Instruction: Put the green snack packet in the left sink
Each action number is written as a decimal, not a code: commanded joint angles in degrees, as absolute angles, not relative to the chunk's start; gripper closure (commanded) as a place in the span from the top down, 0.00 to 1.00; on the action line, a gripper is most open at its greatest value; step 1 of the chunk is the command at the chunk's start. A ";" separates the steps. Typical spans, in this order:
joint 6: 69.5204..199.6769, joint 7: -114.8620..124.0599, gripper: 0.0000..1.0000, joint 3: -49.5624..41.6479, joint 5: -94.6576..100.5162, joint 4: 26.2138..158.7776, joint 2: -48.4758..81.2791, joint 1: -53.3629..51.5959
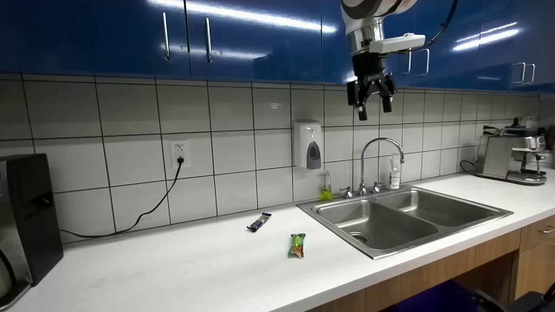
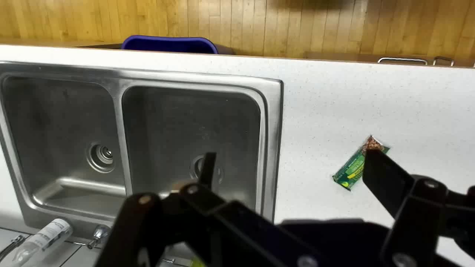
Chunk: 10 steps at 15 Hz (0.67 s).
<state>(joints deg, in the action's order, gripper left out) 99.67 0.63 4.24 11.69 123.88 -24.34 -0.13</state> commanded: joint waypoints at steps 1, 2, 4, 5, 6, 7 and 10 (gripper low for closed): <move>99.55 0.81 1.00 3.80 11.86 123.77 -24.23 -0.70; 99.56 0.81 1.00 3.80 11.86 123.77 -24.23 -0.70; 99.56 0.81 1.00 3.80 11.86 123.77 -24.23 -0.70; 99.56 0.81 1.00 3.80 11.86 123.77 -24.23 -0.70; 99.56 0.81 1.00 3.80 11.86 123.77 -24.23 -0.70; 99.56 0.81 1.00 3.80 11.86 123.77 -24.23 -0.70; 99.71 1.00 1.00 3.92 11.39 124.45 -24.03 -1.06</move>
